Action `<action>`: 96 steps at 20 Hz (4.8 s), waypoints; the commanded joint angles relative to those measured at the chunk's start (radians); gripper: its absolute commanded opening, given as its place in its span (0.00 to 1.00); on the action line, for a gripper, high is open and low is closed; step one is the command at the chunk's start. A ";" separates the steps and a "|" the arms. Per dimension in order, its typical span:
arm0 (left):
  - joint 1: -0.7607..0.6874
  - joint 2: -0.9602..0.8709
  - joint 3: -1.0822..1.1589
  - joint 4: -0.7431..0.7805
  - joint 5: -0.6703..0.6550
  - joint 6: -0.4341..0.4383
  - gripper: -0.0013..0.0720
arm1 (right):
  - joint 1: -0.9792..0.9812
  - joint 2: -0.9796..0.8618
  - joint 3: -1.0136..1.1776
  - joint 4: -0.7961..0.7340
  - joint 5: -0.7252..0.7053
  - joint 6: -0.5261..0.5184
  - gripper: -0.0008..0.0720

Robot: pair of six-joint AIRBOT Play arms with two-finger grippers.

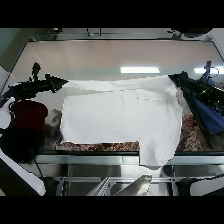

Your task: Fold the shirts.

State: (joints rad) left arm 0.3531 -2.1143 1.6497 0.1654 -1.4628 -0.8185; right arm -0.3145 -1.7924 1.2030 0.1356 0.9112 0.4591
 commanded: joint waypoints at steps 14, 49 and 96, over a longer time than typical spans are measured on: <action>-0.017 -0.076 0.314 0.393 -0.011 -0.192 0.04 | -0.145 -0.047 0.066 -0.306 0.141 0.205 0.04; 0.102 0.506 -0.537 0.844 -0.132 -0.394 0.37 | -0.238 0.598 -0.369 -0.845 0.348 0.630 0.35; -0.012 0.546 -0.777 0.703 0.232 -0.090 0.04 | -0.360 0.855 -0.840 -1.180 0.415 0.970 0.37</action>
State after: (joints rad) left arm 0.3428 -1.5833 0.8753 0.8772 -1.2304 -0.9100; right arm -0.6739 -0.8776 0.4171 -1.0832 1.3884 1.4441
